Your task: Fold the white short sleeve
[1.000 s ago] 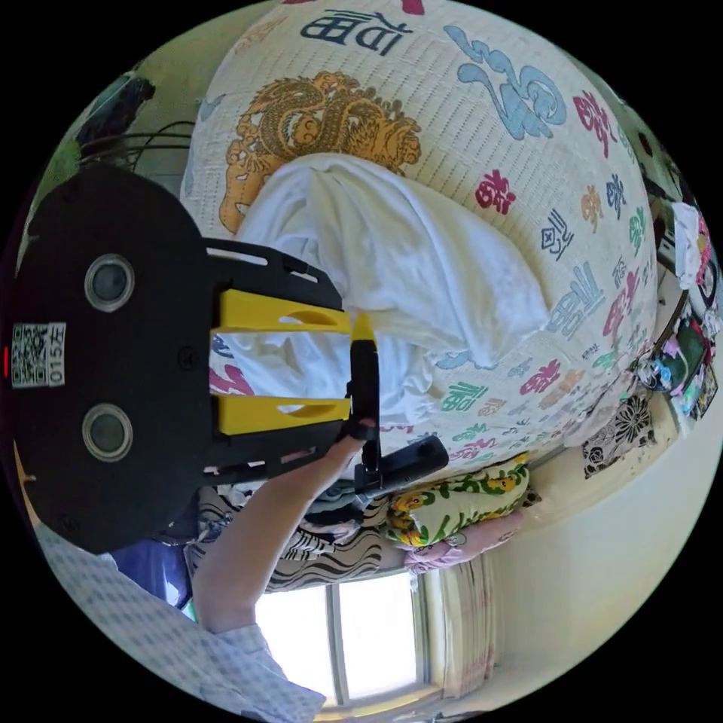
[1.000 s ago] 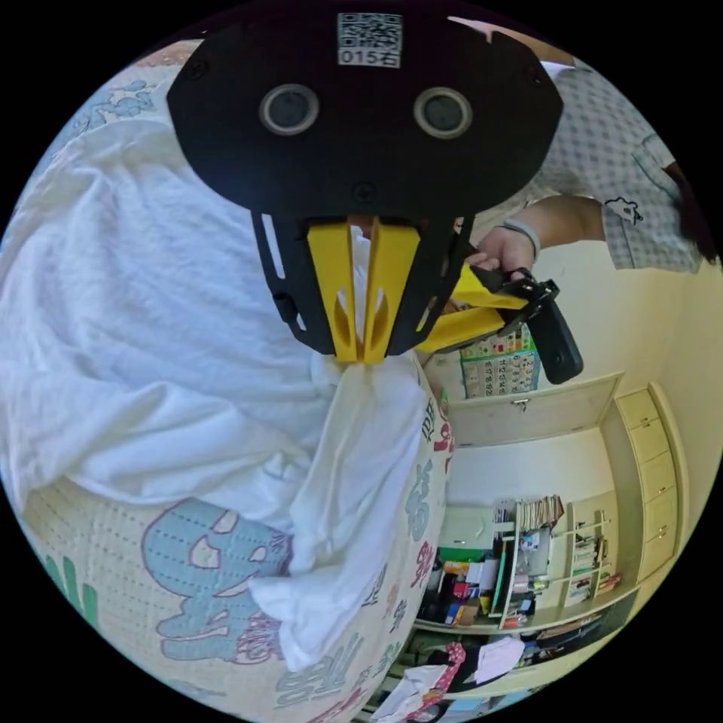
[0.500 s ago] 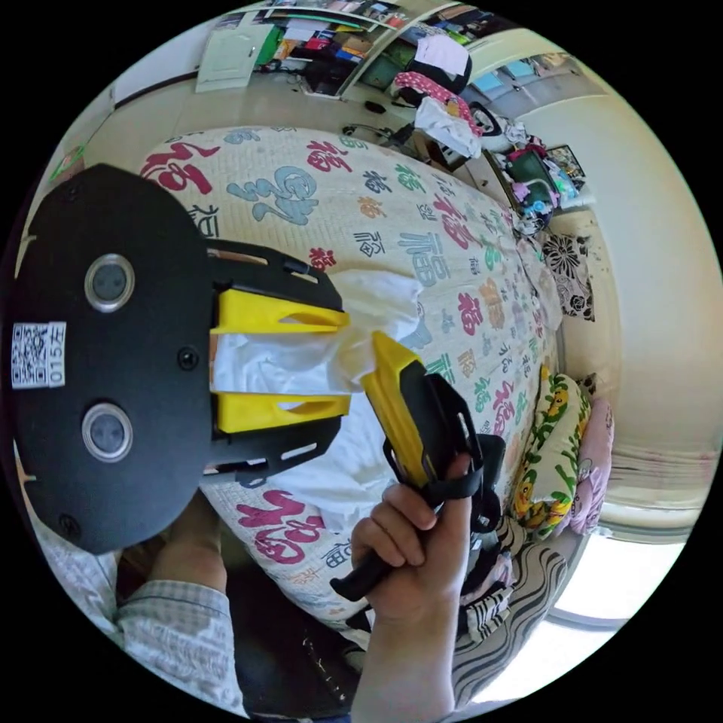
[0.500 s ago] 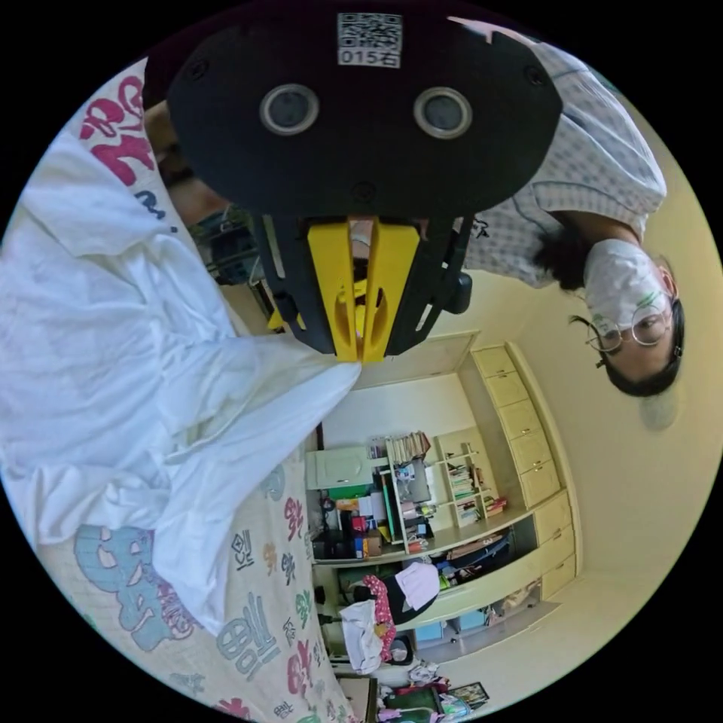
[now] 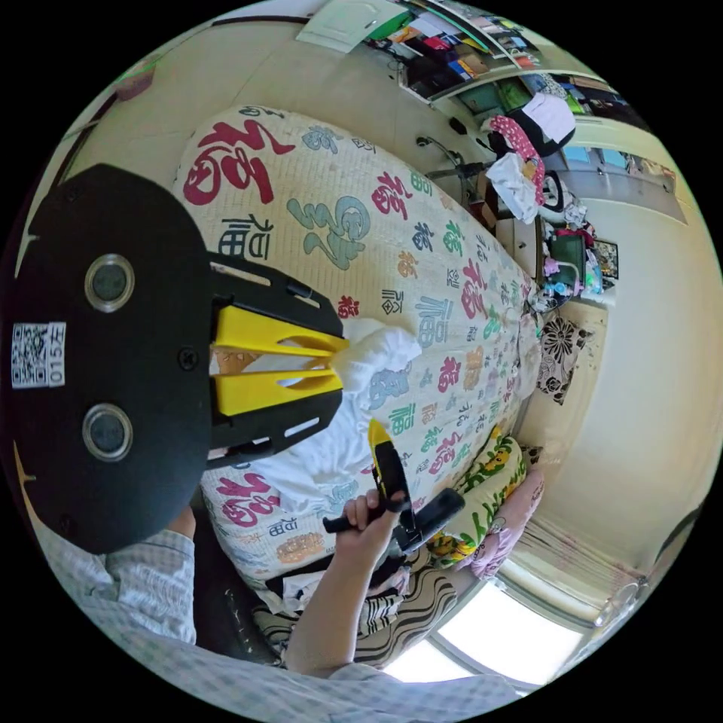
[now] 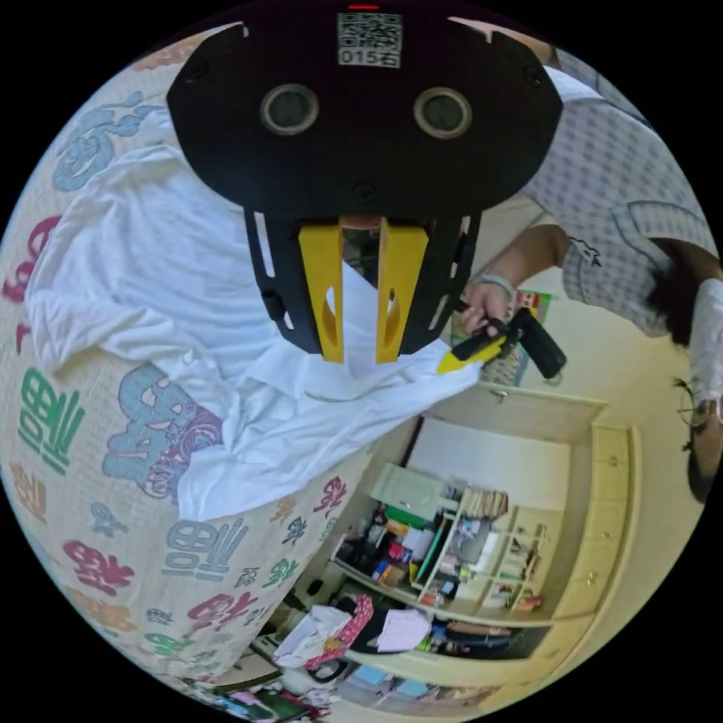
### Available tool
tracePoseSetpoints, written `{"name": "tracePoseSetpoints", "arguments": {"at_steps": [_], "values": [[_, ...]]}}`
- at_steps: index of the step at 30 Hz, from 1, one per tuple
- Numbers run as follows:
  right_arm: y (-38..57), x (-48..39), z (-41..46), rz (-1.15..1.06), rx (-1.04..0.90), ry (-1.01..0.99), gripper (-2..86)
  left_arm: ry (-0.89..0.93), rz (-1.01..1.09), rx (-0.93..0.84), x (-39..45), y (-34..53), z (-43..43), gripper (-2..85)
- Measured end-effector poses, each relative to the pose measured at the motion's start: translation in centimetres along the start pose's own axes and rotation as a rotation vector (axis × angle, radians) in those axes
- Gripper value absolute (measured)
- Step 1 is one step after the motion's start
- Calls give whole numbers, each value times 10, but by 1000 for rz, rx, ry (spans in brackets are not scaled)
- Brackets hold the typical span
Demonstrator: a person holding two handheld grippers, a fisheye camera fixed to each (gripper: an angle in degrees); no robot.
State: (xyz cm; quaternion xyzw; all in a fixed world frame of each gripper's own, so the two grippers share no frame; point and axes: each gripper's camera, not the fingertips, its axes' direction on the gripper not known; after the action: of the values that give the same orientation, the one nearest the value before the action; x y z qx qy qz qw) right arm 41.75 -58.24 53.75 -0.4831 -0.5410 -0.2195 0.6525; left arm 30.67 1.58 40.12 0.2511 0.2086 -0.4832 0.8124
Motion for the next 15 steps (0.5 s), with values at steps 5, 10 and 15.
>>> {"name": "tracePoseSetpoints", "arguments": {"at_steps": [5,10,15], "values": [[6,-45,88,-158,-135,295,119,39,56,1,30,6,-8,-1],[33,-59,156,-168,-216,600,90,61,64,30,65,11,-17,-1],[75,-62,166,-82,-141,497,0,65,72,45,88,16,-31,-1]]}}
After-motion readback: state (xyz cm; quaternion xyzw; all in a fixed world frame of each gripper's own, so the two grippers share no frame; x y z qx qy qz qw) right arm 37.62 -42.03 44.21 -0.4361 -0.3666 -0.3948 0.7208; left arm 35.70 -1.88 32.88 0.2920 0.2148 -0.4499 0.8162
